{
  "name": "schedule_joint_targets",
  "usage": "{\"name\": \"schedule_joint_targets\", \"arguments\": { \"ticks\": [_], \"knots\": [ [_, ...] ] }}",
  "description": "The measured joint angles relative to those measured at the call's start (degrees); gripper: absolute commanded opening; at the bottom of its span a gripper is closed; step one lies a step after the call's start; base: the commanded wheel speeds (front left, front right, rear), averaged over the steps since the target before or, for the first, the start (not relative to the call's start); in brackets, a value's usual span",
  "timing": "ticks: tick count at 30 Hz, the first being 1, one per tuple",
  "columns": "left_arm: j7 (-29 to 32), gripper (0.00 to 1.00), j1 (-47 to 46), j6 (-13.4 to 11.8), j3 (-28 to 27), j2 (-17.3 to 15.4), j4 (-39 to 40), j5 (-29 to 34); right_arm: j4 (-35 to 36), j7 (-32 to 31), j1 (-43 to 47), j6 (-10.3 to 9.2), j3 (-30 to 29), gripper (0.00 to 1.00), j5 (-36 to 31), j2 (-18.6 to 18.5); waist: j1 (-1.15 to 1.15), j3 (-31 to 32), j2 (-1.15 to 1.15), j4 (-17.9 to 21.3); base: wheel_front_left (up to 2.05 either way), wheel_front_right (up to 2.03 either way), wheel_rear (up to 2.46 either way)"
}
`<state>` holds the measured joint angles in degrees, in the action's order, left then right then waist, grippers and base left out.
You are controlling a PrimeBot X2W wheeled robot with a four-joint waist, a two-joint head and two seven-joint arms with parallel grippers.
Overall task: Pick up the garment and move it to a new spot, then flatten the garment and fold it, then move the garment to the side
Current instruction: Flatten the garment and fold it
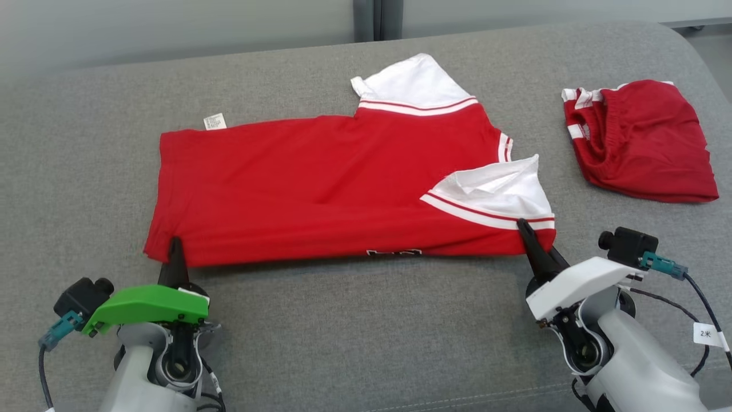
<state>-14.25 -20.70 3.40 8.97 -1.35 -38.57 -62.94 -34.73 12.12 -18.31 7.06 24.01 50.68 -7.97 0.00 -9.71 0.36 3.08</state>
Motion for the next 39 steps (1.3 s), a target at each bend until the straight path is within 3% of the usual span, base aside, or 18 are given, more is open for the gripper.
{"name": "schedule_joint_targets", "arguments": {
  "ticks": [11, 26, 27, 28, 29, 30, 39],
  "knots": [
    [0.0, 0.00, 11.6, 0.5, -1.4, 0.2, 5.4, 0.2, 3.9, -0.7, 9.3, 0.09, 1.0, 0.00, 1.9, -3.2, 0.00, 6.0, 0.00, -0.2, 0.00, 0.00, 0.00],
    [0.0, 0.00, 19.5, -3.5, 1.9, -0.2, 8.4, 1.2, 4.0, -4.4, 15.4, 0.09, 3.1, 0.00, 3.8, -4.4, 0.00, 8.6, 0.00, 0.5, 0.00, 0.00, 0.00],
    [0.0, 0.00, 19.7, -3.5, 2.1, -0.2, 8.7, 1.8, 4.0, -4.4, 15.4, 0.09, 3.1, 0.18, 3.8, -4.6, 0.00, 8.6, 0.00, 0.5, 0.00, 0.00, 0.00],
    [0.0, 0.17, 19.8, -4.0, 2.2, -0.2, 9.1, 2.3, 4.0, -4.4, 15.4, 0.08, 3.1, 0.45, 3.8, -4.7, 0.00, 8.6, 0.00, 0.5, 0.00, 0.00, 0.00],
    [0.0, 0.47, 19.9, -4.0, 2.1, -0.2, 9.4, 2.7, 3.9, -4.4, 15.4, 0.08, 3.0, 1.00, 3.8, -4.7, 0.00, 8.7, 0.00, 0.5, 0.00, 0.00, 0.00],
    [0.0, 1.00, 19.9, -4.1, 2.1, -0.2, 9.8, 3.0, 3.9, -4.4, 15.4, 0.08, 3.0, 1.00, 3.8, -4.7, 0.00, 8.7, 0.00, 0.5, 0.00, 0.00, 0.00],
    [0.0, 1.00, 21.9, -6.3, -1.8, -0.8, 13.7, 5.5, 4.7, -4.0, 17.4, -0.68, 2.0, 1.00, 2.1, -8.9, 0.00, 8.4, 0.00, 0.2, 0.00, 0.00, 0.00]
  ]
}}
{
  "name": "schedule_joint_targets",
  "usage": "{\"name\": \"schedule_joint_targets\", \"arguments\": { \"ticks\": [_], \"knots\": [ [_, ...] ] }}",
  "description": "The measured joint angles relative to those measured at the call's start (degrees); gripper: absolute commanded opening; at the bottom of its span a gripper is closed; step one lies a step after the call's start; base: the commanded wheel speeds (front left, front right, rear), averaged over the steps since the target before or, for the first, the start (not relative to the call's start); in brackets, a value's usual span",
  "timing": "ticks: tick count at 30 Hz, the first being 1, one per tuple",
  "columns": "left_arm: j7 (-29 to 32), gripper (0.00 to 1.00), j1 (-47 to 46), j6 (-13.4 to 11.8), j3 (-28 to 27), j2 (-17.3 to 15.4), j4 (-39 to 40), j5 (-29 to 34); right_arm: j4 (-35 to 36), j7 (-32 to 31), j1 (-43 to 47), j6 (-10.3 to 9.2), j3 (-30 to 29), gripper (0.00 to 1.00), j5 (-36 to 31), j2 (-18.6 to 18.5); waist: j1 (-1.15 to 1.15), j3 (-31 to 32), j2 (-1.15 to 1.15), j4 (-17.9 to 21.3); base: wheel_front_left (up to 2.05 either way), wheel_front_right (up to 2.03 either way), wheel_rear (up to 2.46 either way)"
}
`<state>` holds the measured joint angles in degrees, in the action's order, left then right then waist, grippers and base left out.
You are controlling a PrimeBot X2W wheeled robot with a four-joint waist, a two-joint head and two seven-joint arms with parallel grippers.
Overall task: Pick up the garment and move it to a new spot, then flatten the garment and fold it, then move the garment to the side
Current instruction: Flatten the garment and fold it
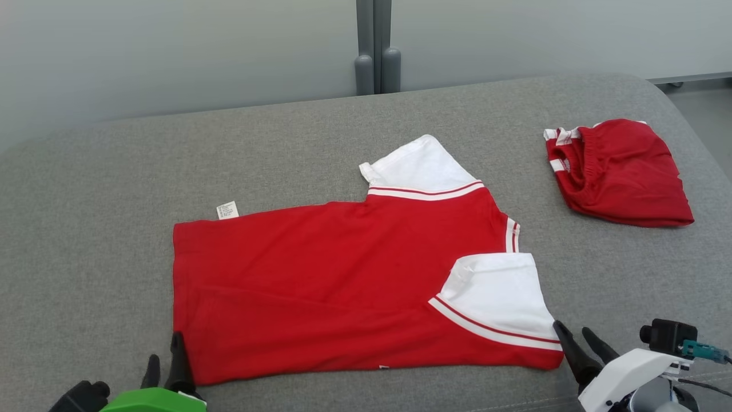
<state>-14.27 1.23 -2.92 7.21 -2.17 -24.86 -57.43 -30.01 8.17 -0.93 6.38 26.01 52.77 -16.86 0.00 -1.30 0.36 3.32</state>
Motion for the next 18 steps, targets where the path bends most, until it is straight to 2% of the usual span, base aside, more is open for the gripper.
{"name": "schedule_joint_targets", "arguments": {
  "ticks": [6, 12, 18],
  "knots": [
    [-0.1, 1.00, -0.6, -0.2, -1.5, -2.9, 3.8, 3.4, 3.2, 0.9, -2.4, -0.66, -1.6, 1.00, -1.7, -3.4, 0.00, -1.1, 0.00, 0.2, 0.00, 0.00, 0.00],
    [0.7, 1.00, -8.0, -0.4, 4.9, -4.2, 5.1, 8.6, 6.0, 0.3, -8.7, -1.13, -1.6, 1.00, -4.6, -6.5, 0.00, -2.6, 0.00, -0.3, 0.00, 0.00, 0.00],
    [4.9, 1.00, -15.7, -2.2, 7.3, -5.2, 2.9, 11.2, 8.1, -3.7, -16.3, -1.08, 1.1, 1.00, -8.2, -7.9, 0.00, -5.1, 0.00, -0.7, 0.00, 0.00, 0.00]
  ]
}}
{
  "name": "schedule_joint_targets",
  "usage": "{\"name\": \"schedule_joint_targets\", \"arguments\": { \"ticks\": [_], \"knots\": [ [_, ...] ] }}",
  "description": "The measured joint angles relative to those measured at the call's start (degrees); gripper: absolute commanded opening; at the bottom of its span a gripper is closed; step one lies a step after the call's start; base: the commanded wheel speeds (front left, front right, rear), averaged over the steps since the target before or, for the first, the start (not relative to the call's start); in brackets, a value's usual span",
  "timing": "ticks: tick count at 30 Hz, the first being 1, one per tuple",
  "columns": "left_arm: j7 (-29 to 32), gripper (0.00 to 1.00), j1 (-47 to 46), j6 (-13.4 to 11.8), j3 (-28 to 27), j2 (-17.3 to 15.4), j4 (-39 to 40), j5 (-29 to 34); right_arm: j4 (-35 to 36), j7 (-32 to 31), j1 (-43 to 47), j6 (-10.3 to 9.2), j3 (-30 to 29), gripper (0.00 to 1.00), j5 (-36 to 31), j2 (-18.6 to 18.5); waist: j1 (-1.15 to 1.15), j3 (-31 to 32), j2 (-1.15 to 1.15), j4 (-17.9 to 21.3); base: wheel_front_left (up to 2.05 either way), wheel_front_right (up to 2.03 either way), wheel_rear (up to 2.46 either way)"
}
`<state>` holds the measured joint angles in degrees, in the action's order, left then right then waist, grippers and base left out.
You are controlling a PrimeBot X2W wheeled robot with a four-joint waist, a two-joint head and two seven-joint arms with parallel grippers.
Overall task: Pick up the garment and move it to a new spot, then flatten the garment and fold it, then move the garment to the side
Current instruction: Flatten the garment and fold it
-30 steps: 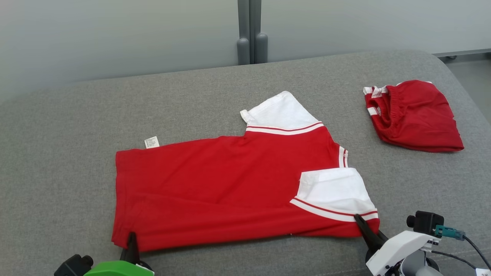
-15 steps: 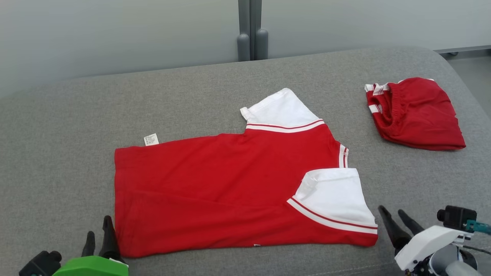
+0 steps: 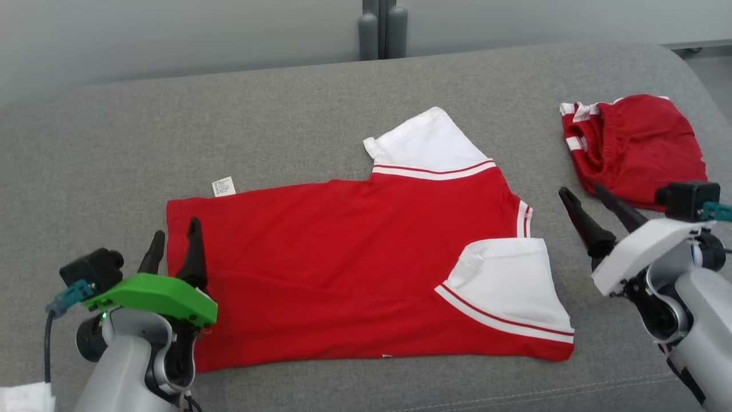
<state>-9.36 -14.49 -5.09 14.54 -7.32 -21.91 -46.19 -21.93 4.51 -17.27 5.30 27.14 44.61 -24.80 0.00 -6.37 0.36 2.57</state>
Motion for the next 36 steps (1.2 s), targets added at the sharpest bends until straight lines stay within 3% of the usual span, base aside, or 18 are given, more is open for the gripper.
{"name": "schedule_joint_targets", "arguments": {
  "ticks": [11, 20, 31, 34, 36],
  "knots": [
    [6.1, 1.00, -10.5, -1.2, -0.2, -0.8, -7.5, 1.7, 2.7, -4.9, -8.4, 0.31, 3.5, 1.00, -2.4, 0.2, 0.00, -6.5, 0.00, 0.1, 0.00, 0.00, 0.00],
    [7.6, 1.00, -15.6, -1.7, -3.0, -3.2, -13.3, 4.0, 3.3, -6.6, -12.1, 0.76, 5.2, 1.00, -2.9, 1.5, 0.00, -11.1, 0.00, 1.8, 0.00, 0.00, 0.00],
    [8.8, 1.00, -19.7, -1.7, -2.7, -2.5, -18.7, 5.3, 2.7, -6.6, -14.0, 1.05, 4.8, 1.00, -3.3, 1.2, 0.00, -14.0, 0.00, 3.2, 0.00, 0.00, 0.00],
    [8.7, 0.75, -21.1, -1.8, -1.9, -2.1, -20.0, 6.1, 2.4, -6.5, -14.2, 1.22, 4.7, 1.00, -3.3, 0.9, 0.00, -14.1, 0.00, 2.8, 0.00, 0.00, 0.00],
    [8.4, 0.48, -21.6, -1.8, -1.5, -1.5, -20.4, 6.8, 2.3, -6.5, -14.5, 1.22, 4.6, 1.00, -3.4, 0.6, 0.00, -14.2, 0.00, 2.3, 0.00, 0.00, 0.00]
  ]
}}
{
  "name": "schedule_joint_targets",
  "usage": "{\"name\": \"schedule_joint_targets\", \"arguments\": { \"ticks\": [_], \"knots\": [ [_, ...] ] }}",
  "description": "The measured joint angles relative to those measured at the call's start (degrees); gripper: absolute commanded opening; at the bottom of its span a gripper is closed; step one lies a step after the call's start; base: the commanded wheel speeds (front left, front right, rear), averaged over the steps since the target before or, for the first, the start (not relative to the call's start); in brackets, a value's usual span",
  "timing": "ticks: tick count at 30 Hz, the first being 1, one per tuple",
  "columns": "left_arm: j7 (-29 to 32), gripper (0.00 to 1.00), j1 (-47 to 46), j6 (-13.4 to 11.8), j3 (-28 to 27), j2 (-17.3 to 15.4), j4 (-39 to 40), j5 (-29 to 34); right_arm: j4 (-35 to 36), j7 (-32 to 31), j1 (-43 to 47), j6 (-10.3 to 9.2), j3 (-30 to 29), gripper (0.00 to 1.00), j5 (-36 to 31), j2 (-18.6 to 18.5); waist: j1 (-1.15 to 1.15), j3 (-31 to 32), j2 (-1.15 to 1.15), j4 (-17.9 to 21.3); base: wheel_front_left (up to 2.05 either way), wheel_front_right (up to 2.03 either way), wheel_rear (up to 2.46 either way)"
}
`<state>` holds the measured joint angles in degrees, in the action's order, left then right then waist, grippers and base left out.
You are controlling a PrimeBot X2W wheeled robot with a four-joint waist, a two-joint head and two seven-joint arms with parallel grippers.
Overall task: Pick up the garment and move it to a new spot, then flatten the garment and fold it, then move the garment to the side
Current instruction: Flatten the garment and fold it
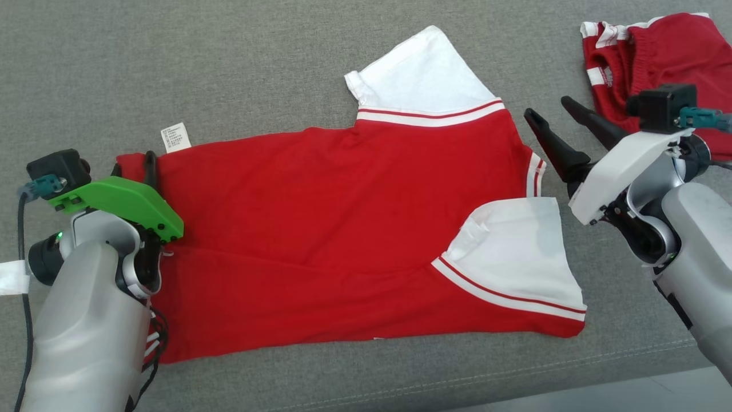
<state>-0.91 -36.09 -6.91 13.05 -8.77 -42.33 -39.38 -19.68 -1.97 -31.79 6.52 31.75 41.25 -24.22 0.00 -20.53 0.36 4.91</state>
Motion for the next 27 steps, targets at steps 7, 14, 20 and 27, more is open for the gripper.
{"name": "schedule_joint_targets", "arguments": {
  "ticks": [7, 14, 20, 27],
  "knots": [
    [-1.8, 0.00, -1.5, 0.0, 0.4, 3.1, -1.2, 0.8, -0.9, -0.7, -4.1, 0.02, 0.5, 1.00, -1.5, -1.2, 0.00, 0.0, 0.00, -2.1, 0.00, 0.00, 0.00],
    [-4.8, 0.00, -3.4, 0.0, 1.0, 6.5, -0.8, 0.7, -5.3, -4.4, -9.3, 0.02, 0.2, 1.00, -2.0, -2.0, 0.00, -0.3, 0.00, -5.2, 0.00, 0.00, 0.00],
    [-8.0, 0.00, -3.7, 0.5, 4.2, 8.0, 1.2, 0.7, -10.4, -8.0, -13.4, -0.04, -0.5, 1.00, -1.9, -3.0, 0.00, -1.1, 0.00, -9.4, 0.00, 0.00, 0.00],
    [-10.6, 0.00, -3.7, 2.0, 8.1, 8.0, 3.4, 0.7, -14.4, -10.8, -17.5, -0.66, -0.6, 1.00, -2.1, -3.4, 0.00, -2.6, 0.00, -14.2, 0.00, 0.00, 0.00]
  ]
}}
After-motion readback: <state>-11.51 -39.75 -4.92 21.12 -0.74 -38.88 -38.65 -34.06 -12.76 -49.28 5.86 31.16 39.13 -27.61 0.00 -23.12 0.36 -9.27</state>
